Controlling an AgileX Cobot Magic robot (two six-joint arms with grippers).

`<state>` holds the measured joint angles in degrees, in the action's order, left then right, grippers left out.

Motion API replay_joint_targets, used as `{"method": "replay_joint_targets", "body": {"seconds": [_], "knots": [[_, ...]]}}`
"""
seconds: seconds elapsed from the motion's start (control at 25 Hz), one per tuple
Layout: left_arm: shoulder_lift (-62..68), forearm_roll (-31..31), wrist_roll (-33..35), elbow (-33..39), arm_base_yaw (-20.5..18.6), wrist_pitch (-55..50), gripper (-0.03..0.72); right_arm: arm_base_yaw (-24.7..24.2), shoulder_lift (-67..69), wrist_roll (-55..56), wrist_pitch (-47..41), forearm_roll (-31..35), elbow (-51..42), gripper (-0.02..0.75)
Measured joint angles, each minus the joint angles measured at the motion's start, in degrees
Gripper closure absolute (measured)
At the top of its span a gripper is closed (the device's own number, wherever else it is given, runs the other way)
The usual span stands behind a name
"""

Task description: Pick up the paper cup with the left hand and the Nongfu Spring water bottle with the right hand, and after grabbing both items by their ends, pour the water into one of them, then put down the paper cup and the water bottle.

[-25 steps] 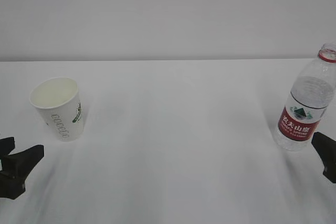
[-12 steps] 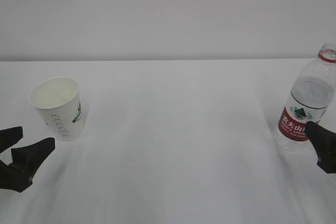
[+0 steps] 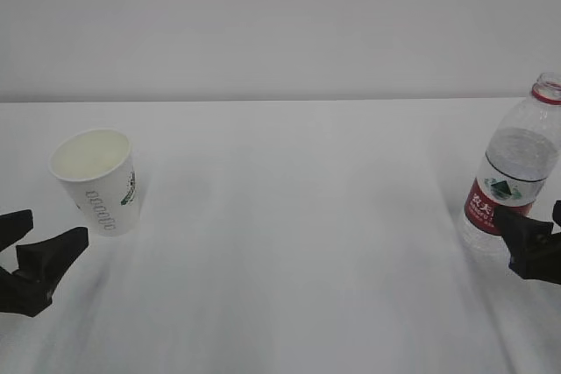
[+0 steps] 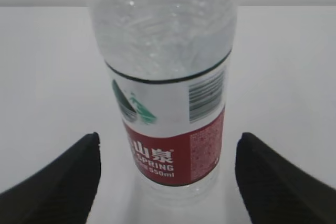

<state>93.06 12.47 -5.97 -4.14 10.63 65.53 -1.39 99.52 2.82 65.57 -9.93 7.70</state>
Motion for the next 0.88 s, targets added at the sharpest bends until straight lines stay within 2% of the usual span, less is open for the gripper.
{"method": "replay_joint_targets", "body": {"seconds": [0.88], "knots": [[0.0, -0.09, 0.0, 0.0, 0.0, 0.0, 0.092, 0.0, 7.67, 0.0, 0.09, 0.28, 8.68, 0.129]]}}
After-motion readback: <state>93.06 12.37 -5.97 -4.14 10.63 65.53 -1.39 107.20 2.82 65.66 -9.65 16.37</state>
